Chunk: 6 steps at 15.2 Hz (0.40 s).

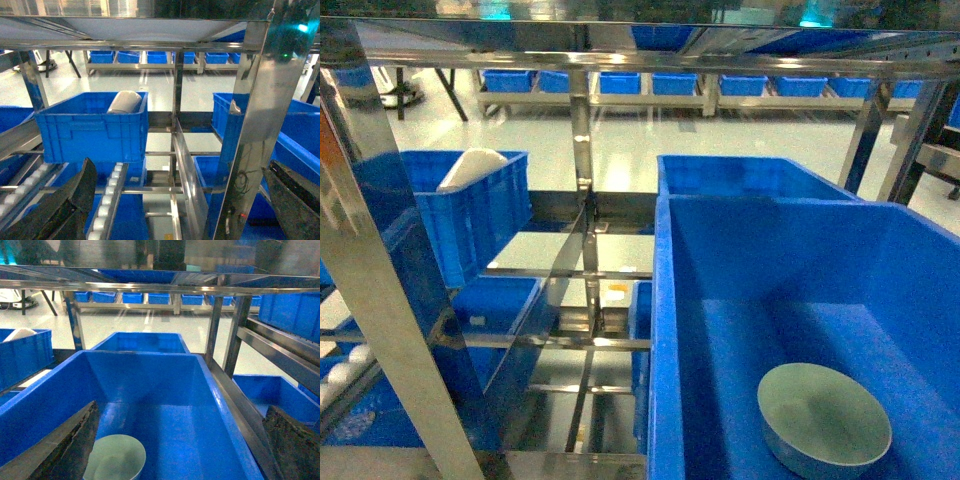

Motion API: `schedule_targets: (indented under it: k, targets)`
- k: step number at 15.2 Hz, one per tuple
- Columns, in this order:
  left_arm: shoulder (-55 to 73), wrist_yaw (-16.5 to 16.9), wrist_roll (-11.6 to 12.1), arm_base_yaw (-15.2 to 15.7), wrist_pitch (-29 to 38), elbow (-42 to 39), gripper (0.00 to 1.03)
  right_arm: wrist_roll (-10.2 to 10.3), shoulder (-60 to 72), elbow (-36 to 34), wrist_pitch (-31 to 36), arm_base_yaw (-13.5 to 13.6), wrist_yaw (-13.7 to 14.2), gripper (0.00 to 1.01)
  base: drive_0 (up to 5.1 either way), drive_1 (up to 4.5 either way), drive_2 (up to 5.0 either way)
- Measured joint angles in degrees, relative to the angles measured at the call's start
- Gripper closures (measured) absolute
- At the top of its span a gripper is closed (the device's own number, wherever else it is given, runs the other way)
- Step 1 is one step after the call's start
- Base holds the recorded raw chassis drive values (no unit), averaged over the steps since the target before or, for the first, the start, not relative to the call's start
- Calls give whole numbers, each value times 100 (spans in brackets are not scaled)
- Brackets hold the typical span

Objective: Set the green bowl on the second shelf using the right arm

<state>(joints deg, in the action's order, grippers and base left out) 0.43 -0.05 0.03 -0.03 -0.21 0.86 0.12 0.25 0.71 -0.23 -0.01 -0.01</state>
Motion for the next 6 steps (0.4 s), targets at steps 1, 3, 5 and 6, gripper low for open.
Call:
schedule_targets:
  k: [1,3,5,6]
  targets:
    - [0,0,0,0,0,0,5,0,0,0,0,0,0,3,0,0,0]
    - [0,0,0,0,-2,0,5,0,0,0,-2,0,2,3,0,0,0]
    - [0,0,0,0,-2,0,5,0,0,0,0,0,2,3,0,0,0]
    - [0,0,0,0,0,0,5,0,0,0,0,0,0,3,0,0,0]
